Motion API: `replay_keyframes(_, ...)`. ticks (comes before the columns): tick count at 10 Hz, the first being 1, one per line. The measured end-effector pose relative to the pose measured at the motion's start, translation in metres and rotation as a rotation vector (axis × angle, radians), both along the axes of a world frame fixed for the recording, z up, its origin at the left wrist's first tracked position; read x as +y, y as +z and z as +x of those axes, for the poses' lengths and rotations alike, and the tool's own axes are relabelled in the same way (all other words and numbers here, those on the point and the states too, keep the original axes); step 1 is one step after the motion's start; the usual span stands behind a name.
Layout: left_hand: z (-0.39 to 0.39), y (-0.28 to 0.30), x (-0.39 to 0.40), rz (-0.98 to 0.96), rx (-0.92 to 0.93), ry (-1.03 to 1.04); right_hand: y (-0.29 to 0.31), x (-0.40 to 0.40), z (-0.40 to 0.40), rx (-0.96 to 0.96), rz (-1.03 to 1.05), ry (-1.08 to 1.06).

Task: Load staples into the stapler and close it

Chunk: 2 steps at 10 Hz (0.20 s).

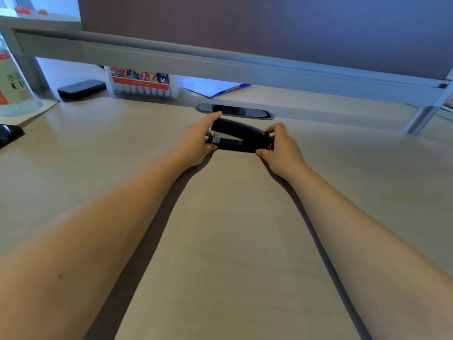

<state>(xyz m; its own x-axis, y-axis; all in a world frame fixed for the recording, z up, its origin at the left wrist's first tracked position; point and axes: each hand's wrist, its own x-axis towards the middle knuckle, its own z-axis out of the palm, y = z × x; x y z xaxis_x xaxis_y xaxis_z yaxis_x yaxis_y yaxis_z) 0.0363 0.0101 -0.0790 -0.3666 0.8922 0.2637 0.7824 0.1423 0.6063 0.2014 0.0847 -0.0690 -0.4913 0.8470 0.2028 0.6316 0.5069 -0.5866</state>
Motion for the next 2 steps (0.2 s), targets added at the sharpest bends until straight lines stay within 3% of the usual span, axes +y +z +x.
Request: replay_keyframes(2, 0.0016, 0.0063, 0.0113, 0.011, 0.047, 0.013, -0.0033, 0.018, -0.0076, 0.04, 0.005, -0.017)
